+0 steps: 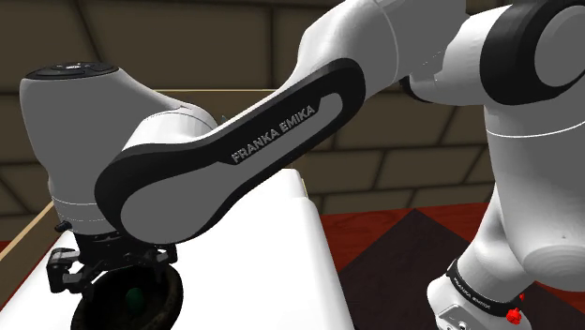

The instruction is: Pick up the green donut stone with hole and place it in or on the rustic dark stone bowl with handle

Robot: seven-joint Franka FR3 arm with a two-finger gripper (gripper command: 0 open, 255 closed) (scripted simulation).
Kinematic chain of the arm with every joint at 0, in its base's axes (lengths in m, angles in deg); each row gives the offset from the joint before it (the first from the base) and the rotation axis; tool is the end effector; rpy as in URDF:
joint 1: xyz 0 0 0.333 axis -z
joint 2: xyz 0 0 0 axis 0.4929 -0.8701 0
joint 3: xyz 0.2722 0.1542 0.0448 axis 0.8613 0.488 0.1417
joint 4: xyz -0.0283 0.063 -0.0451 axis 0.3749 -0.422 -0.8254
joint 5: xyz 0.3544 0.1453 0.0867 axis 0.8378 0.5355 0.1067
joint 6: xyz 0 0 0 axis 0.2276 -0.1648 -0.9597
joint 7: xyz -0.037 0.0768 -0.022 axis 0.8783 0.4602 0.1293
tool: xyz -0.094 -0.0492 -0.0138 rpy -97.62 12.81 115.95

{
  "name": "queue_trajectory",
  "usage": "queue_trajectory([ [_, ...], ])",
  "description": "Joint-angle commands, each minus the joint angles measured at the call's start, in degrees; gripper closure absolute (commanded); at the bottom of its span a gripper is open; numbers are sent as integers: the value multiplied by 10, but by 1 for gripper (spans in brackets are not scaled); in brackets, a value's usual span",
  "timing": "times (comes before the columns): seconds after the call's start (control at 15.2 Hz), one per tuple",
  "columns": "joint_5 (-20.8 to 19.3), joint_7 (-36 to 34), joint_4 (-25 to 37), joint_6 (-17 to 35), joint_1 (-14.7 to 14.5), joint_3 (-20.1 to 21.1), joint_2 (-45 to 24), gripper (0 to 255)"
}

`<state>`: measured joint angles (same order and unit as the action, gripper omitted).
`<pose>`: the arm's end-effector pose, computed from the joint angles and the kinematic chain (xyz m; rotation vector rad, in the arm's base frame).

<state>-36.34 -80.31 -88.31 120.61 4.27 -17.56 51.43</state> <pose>0.3714 0.5841 0.3917 -2.9371 0.2831 -0.0132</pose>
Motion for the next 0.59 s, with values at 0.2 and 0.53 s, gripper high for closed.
queue_trajectory([
  [0.2,28,16,16,-50,18,17,40,0],
  [0.53,28,16,16,-50,18,17,40,0],
])
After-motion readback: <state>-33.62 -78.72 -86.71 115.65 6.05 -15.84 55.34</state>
